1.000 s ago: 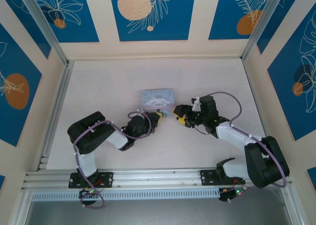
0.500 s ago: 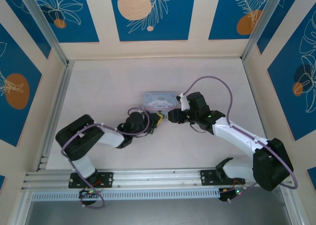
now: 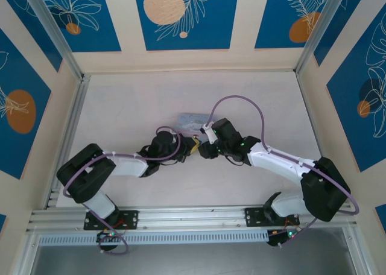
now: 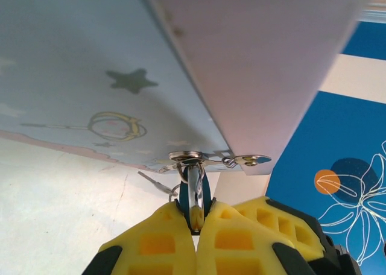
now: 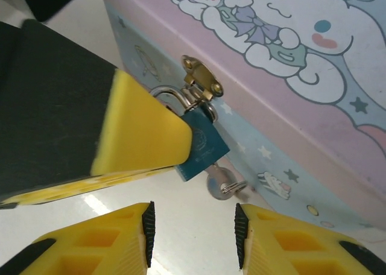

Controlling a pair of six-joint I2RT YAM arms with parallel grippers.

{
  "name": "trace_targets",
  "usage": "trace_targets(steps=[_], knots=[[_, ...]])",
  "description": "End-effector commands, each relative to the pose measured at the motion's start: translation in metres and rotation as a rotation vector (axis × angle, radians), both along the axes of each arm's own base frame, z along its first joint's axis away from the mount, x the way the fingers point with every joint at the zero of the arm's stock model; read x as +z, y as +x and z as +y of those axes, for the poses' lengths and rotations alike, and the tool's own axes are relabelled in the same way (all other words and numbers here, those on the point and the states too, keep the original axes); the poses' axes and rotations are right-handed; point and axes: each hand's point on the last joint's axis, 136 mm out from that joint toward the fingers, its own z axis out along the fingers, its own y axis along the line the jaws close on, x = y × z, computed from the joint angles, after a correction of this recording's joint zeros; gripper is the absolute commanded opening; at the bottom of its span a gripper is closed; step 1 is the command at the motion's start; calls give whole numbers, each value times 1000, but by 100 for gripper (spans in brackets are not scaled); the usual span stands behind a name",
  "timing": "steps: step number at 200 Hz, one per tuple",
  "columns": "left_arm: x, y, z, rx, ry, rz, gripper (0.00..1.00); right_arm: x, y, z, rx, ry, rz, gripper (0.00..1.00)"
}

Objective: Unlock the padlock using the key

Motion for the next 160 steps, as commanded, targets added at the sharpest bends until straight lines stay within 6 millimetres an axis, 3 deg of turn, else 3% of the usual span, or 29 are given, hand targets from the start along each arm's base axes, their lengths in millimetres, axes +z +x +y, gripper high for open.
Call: trace_targets(steps=[1,115,160], knots=[[25,4,-5,-33,-39,-62,0,8,13,1,1,-58,-70,42],[28,5,-5,-41,-50,-66,0,-6,16,8,29,-149,-95,41],[30,5,-6,-46,-52,-68,0,-10,21,8,10,-160,-103,34]])
